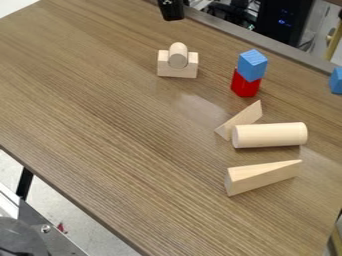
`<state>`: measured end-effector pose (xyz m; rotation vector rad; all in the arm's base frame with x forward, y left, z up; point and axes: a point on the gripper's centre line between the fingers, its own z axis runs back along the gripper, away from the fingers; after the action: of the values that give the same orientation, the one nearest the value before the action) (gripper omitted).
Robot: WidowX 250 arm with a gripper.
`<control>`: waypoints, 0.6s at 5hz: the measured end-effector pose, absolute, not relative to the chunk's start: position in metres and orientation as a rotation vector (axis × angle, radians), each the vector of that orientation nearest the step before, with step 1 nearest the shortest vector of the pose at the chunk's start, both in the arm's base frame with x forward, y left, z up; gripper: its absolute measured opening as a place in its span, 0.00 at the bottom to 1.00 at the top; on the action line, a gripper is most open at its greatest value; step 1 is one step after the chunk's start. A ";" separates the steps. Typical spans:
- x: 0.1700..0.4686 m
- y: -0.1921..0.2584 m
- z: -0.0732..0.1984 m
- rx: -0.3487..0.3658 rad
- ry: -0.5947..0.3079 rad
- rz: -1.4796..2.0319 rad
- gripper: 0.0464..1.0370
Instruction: Remove the blue cube to put it on the left side of the table
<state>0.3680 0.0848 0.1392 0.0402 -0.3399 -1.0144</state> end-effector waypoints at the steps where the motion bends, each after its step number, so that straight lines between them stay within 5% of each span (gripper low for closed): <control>1: 0.367 0.084 0.125 0.009 -0.313 -1.013 0.96; 3: 0.369 0.070 0.130 -0.046 -0.359 -0.863 0.96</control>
<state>0.3688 0.0699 0.1301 -0.0459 -0.3587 -0.8632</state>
